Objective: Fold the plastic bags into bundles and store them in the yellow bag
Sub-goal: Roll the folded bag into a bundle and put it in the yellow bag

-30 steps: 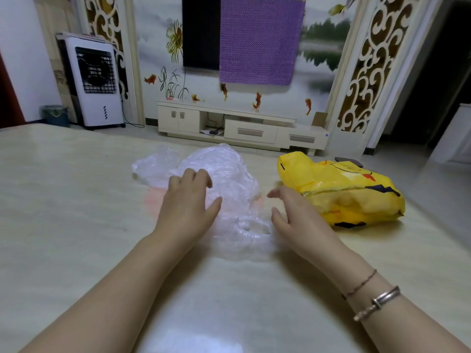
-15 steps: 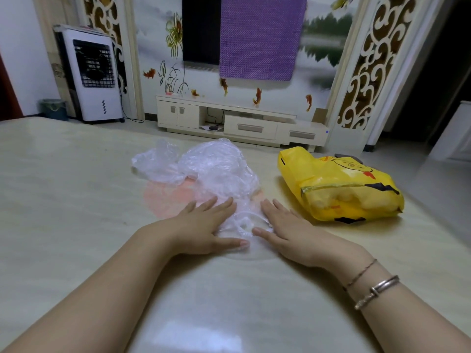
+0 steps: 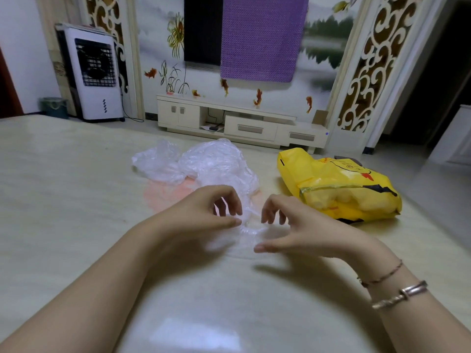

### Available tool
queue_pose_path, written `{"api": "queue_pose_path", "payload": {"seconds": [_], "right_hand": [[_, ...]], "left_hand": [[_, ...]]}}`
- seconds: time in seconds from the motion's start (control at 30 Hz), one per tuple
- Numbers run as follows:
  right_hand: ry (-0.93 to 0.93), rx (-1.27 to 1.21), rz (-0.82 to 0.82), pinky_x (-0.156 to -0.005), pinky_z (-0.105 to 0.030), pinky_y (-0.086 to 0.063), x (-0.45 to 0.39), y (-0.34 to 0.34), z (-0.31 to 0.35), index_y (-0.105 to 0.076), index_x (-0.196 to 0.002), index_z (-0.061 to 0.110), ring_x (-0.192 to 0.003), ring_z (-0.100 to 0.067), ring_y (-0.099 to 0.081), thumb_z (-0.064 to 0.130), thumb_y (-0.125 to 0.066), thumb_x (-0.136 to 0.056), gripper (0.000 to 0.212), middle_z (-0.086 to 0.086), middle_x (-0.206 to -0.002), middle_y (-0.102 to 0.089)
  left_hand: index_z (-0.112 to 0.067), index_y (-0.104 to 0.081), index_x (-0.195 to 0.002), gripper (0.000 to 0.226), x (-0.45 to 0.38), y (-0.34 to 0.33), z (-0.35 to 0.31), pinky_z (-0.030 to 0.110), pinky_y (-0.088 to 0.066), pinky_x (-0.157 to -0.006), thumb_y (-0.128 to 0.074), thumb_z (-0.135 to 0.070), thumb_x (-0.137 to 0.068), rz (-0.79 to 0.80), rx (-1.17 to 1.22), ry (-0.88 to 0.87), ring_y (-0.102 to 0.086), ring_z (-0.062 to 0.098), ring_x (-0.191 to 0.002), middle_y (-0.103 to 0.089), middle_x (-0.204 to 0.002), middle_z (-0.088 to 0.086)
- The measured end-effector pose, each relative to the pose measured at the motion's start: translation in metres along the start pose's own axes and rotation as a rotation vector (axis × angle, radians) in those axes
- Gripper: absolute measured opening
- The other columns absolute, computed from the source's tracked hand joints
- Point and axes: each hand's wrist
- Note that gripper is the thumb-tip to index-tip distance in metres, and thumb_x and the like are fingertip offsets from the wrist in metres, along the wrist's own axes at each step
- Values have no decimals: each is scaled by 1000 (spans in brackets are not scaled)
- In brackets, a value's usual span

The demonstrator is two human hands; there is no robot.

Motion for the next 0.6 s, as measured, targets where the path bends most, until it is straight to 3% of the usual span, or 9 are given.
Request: {"api": "queue_pose_path", "payload": {"seconds": [0.1, 0.17, 0.27, 0.37, 0.4, 0.5, 0.6], "right_hand": [[-16, 70, 131, -87, -23, -44, 3, 0, 2, -50, -103, 36, -99, -4, -45, 45, -76, -73, 41, 16, -105, -49], [-5, 116, 136, -88, -21, -42, 4, -1, 3, -50, -105, 32, -100, -5, -44, 31, -70, -78, 34, 16, -104, -46], [30, 191, 69, -82, -19, -40, 1, -3, 3, -53, -101, 26, -94, -8, -45, 17, -58, -82, 22, 11, -99, -47], [19, 128, -73, -70, -24, -40, -4, -8, -2, -56, -89, 21, -76, -6, -47, 18, -54, -88, 4, 9, -84, -52], [-2, 81, -114, -65, -24, -38, -6, -9, -5, -56, -83, 20, -69, -6, -45, 19, -53, -89, 6, 9, -76, -52], [-79, -65, -173, -59, -21, -36, -13, -9, -13, -58, -74, 20, -60, -2, -44, 17, -51, -90, 18, 14, -61, -54], [-148, -222, -225, -61, -15, -43, -18, -12, -14, -61, -80, 6, -61, 4, -56, 13, -48, -93, 20, 11, -67, -65]], "left_hand": [[-27, -64, -84, 14, 2, -3, 2, 15, -45, -63, -72, -15, -81, 96, -19, 66, -53, -1, -64, -63, -81, -17], [-26, -64, -85, 13, 2, -3, 4, 16, -47, -63, -71, -16, -81, 141, -31, 108, -52, -2, -62, -61, -76, -23], [-27, -64, -86, 13, 2, -3, 4, 21, -48, -67, -75, -32, -80, 153, -24, 139, -50, 0, -63, -62, -77, -20], [-30, -63, -87, 36, 3, -3, 1, 21, -45, -68, -76, -59, -69, 156, -18, 213, -48, 2, -64, -58, -80, -12], [-32, -62, -89, 42, 3, -3, 0, 20, -44, -70, -77, -62, -64, 167, -34, 234, -48, 1, -65, -57, -82, -13], [-35, -53, -93, 48, 5, -2, 2, 23, -43, -75, -80, -59, -62, 182, -122, 229, -50, 2, -75, -51, -92, -16], [-32, -49, -90, 25, 3, -2, 9, 21, -38, -73, -71, -41, -81, 101, -195, 159, -49, 6, -83, -46, -96, -15]]}}
Point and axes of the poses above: each hand's wrist, its own x-axis away from the middle knuckle, its own y-axis out of the back of the hand, z = x × y
